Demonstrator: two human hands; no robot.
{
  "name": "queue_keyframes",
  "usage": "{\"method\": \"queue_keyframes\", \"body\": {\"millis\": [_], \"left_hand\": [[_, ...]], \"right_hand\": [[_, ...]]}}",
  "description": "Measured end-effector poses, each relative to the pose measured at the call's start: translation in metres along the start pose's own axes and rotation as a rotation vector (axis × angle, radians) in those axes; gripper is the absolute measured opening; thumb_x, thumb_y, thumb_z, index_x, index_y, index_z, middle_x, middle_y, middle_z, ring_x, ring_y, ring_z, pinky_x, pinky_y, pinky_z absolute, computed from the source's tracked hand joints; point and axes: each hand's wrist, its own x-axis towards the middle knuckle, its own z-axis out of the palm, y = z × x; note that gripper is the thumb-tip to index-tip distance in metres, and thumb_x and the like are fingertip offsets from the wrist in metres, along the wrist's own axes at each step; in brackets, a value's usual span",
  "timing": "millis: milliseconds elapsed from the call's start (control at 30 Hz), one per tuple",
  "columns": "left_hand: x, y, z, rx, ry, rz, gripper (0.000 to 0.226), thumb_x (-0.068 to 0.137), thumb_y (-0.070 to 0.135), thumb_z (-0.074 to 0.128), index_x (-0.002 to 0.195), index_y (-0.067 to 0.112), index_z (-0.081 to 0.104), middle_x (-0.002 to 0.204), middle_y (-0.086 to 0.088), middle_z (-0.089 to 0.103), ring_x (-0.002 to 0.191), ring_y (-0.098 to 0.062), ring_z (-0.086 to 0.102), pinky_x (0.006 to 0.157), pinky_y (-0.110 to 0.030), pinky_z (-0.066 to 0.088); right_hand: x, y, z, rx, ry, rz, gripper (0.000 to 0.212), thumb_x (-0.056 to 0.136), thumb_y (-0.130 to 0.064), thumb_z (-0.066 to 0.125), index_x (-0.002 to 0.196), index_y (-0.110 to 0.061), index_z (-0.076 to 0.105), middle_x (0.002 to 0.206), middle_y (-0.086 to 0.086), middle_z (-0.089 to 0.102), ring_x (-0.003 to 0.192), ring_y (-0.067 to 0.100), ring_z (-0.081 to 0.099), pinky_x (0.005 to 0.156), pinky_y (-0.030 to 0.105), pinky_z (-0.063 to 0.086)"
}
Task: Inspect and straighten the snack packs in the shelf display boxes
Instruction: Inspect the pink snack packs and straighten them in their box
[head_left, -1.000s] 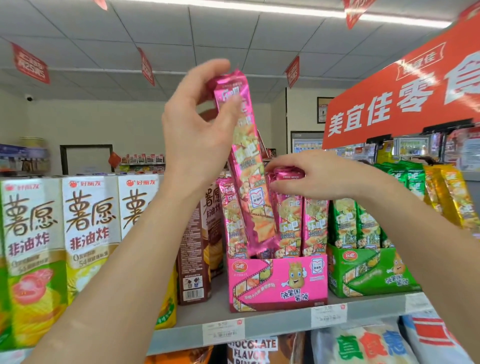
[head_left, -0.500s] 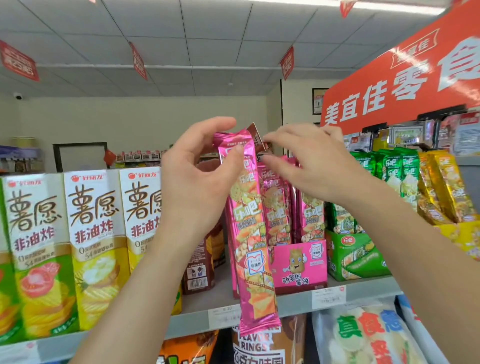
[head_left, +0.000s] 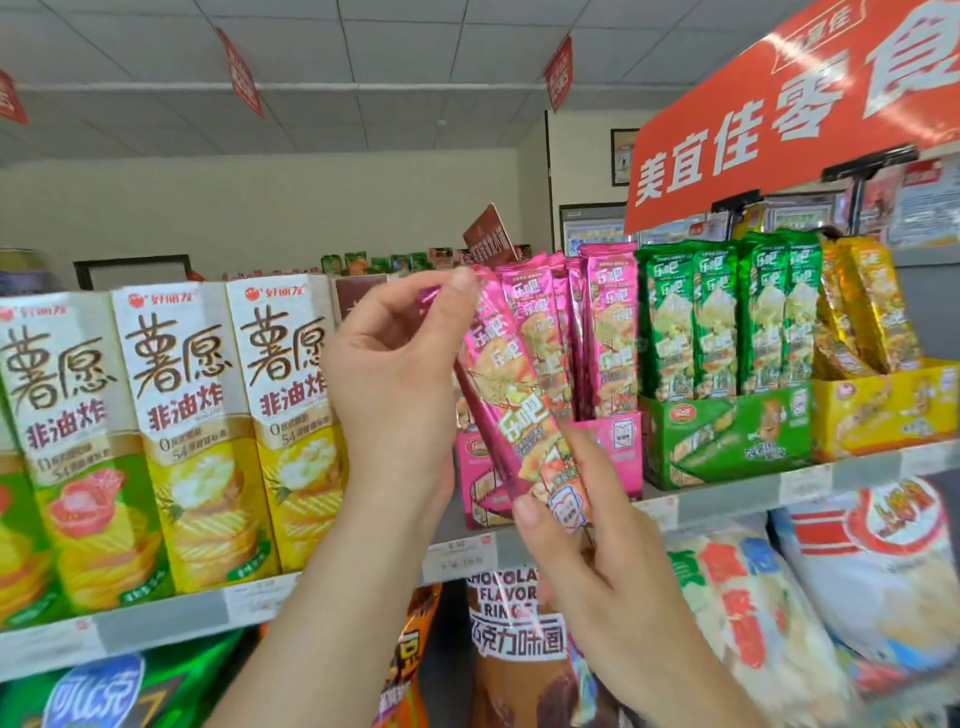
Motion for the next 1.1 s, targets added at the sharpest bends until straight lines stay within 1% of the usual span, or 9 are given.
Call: {"method": "queue_keyframes", "body": {"millis": [67, 167, 333, 467, 633, 733, 833, 933, 1100], "left_hand": [[-0.002, 0.003, -0.004, -0.143, 0.002, -0.15, 0.01, 0.085, 0.006, 0.07, 0.076, 0.009, 0.07, 0.067, 0.002, 0.068, 0.062, -0.008, 0.062, 0.06, -0.022, 0.05], [-0.002, 0.007, -0.01, -0.227, 0.009, -0.324, 0.011, 0.088, 0.008, 0.067, 0.077, 0.006, 0.066, 0.062, 0.0, 0.066, 0.053, -0.007, 0.06, 0.053, -0.02, 0.049], [-0.009, 0.015, -0.013, -0.188, 0.027, -0.394, 0.01, 0.087, 0.013, 0.068, 0.082, 0.005, 0.065, 0.064, -0.001, 0.068, 0.054, -0.009, 0.062, 0.053, -0.021, 0.05], [-0.011, 0.021, -0.012, -0.208, 0.057, -0.363, 0.009, 0.088, 0.01, 0.066, 0.086, 0.001, 0.067, 0.066, -0.002, 0.066, 0.051, -0.007, 0.059, 0.05, -0.019, 0.047], [-0.016, 0.027, -0.006, -0.174, 0.018, -0.37, 0.013, 0.088, 0.018, 0.065, 0.084, 0.006, 0.066, 0.067, -0.002, 0.063, 0.054, -0.009, 0.058, 0.054, -0.022, 0.049], [-0.022, 0.03, -0.004, -0.073, -0.085, -0.353, 0.024, 0.088, 0.035, 0.063, 0.08, 0.013, 0.068, 0.069, 0.001, 0.067, 0.062, -0.01, 0.061, 0.062, -0.025, 0.052], [-0.031, 0.031, -0.006, 0.303, -0.271, -0.229, 0.039, 0.077, 0.059, 0.065, 0.087, 0.021, 0.071, 0.077, 0.006, 0.065, 0.07, -0.007, 0.057, 0.066, -0.024, 0.047], [-0.038, 0.033, -0.005, 0.414, -0.256, -0.205, 0.026, 0.074, 0.046, 0.076, 0.087, 0.024, 0.072, 0.075, 0.007, 0.064, 0.066, -0.006, 0.056, 0.061, -0.021, 0.05], [-0.05, 0.033, 0.006, 0.219, -0.204, -0.295, 0.019, 0.068, 0.033, 0.08, 0.083, 0.021, 0.075, 0.082, -0.004, 0.068, 0.074, -0.019, 0.061, 0.07, -0.036, 0.053]], "right_hand": [[-0.003, 0.002, -0.001, -0.125, 0.057, -0.025, 0.057, 0.083, -0.072, 0.041, 0.137, -0.06, 0.024, 0.069, -0.028, 0.058, 0.058, -0.005, 0.054, 0.051, 0.007, 0.033], [-0.012, 0.003, 0.002, -0.261, 0.122, -0.048, 0.058, 0.082, -0.072, 0.043, 0.135, -0.064, 0.022, 0.073, -0.024, 0.055, 0.055, -0.006, 0.05, 0.049, 0.007, 0.032], [-0.024, 0.005, 0.005, -0.322, 0.18, -0.026, 0.067, 0.076, -0.071, 0.055, 0.131, -0.07, 0.017, 0.099, -0.032, 0.063, 0.079, -0.009, 0.063, 0.06, 0.009, 0.048], [-0.034, 0.009, 0.001, 0.043, 0.057, 0.08, 0.062, 0.069, -0.057, 0.073, 0.123, -0.063, 0.042, 0.102, -0.026, 0.068, 0.083, -0.003, 0.069, 0.067, 0.013, 0.053], [-0.046, 0.01, -0.01, 0.477, -0.105, 0.239, 0.048, 0.066, -0.042, 0.079, 0.109, -0.049, 0.059, 0.085, 0.003, 0.071, 0.058, 0.015, 0.065, 0.055, 0.025, 0.052], [-0.052, 0.011, -0.017, 0.276, 0.019, 0.187, 0.048, 0.071, -0.042, 0.079, 0.114, -0.048, 0.058, 0.091, -0.011, 0.072, 0.07, 0.006, 0.068, 0.062, 0.017, 0.052], [-0.059, 0.014, -0.024, 0.071, 0.121, 0.137, 0.049, 0.08, -0.033, 0.077, 0.115, -0.055, 0.051, 0.1, -0.03, 0.066, 0.081, -0.007, 0.066, 0.065, 0.005, 0.047], [-0.066, 0.013, -0.032, -0.031, 0.143, 0.111, 0.043, 0.083, -0.053, 0.066, 0.119, -0.06, 0.043, 0.109, -0.034, 0.058, 0.091, -0.009, 0.061, 0.067, 0.003, 0.045], [-0.077, 0.007, -0.046, 0.236, 0.045, 0.113, 0.039, 0.083, -0.075, 0.047, 0.121, -0.066, 0.046, 0.107, -0.028, 0.062, 0.095, -0.004, 0.062, 0.071, 0.004, 0.045]]}}
